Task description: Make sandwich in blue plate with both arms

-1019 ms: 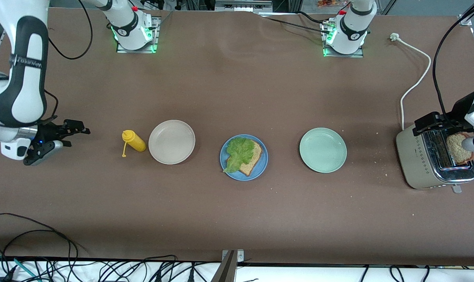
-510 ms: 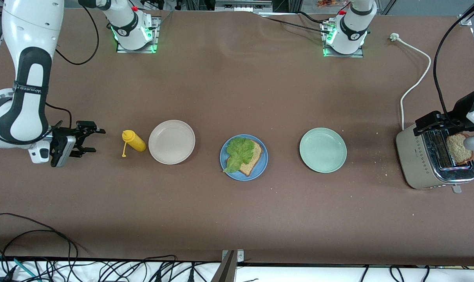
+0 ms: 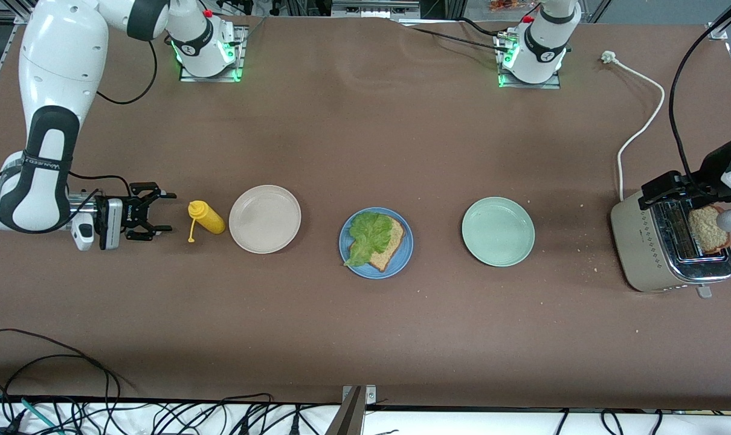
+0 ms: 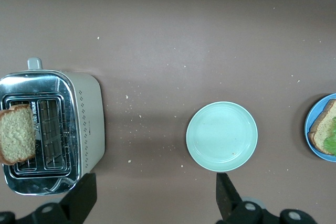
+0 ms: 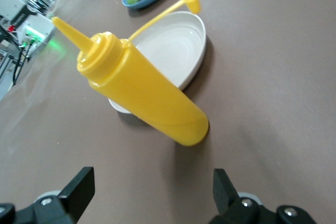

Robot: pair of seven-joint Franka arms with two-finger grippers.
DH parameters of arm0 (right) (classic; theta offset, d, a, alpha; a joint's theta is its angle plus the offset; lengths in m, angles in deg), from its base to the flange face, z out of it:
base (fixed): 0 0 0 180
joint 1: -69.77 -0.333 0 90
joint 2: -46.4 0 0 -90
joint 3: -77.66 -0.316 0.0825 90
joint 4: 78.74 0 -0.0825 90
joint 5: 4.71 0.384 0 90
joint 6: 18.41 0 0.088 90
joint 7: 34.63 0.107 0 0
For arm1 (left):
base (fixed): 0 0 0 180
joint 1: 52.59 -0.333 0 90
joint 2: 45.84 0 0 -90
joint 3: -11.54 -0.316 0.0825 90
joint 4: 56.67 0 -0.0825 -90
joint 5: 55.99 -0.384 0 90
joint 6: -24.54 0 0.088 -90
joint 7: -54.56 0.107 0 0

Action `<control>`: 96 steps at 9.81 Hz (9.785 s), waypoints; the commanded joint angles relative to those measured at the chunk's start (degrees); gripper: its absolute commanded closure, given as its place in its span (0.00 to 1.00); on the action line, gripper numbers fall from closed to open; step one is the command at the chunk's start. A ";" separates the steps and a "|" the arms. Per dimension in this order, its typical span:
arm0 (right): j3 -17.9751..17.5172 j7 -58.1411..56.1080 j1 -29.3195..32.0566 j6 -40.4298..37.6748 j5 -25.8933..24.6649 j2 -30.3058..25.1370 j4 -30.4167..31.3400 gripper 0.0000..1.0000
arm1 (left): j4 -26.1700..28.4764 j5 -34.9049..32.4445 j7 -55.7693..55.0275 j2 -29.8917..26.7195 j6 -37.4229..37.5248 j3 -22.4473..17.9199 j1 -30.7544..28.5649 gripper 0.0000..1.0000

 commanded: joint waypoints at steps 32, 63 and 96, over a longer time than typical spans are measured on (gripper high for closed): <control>9.00 20.15 -3.68 -14.51 -1.96 2.38 -32.22 0.92 | -0.91 0.94 0.91 -0.24 1.06 -0.27 0.05 0.00; 9.13 29.28 -27.93 3.01 -19.15 -6.93 -26.19 0.86 | -0.91 0.94 0.91 -0.24 1.06 -0.36 -0.04 0.00; -5.11 -41.81 12.61 -18.99 15.34 10.91 -7.91 0.00 | 0.32 -8.12 18.22 19.53 -5.35 -1.77 -21.31 0.13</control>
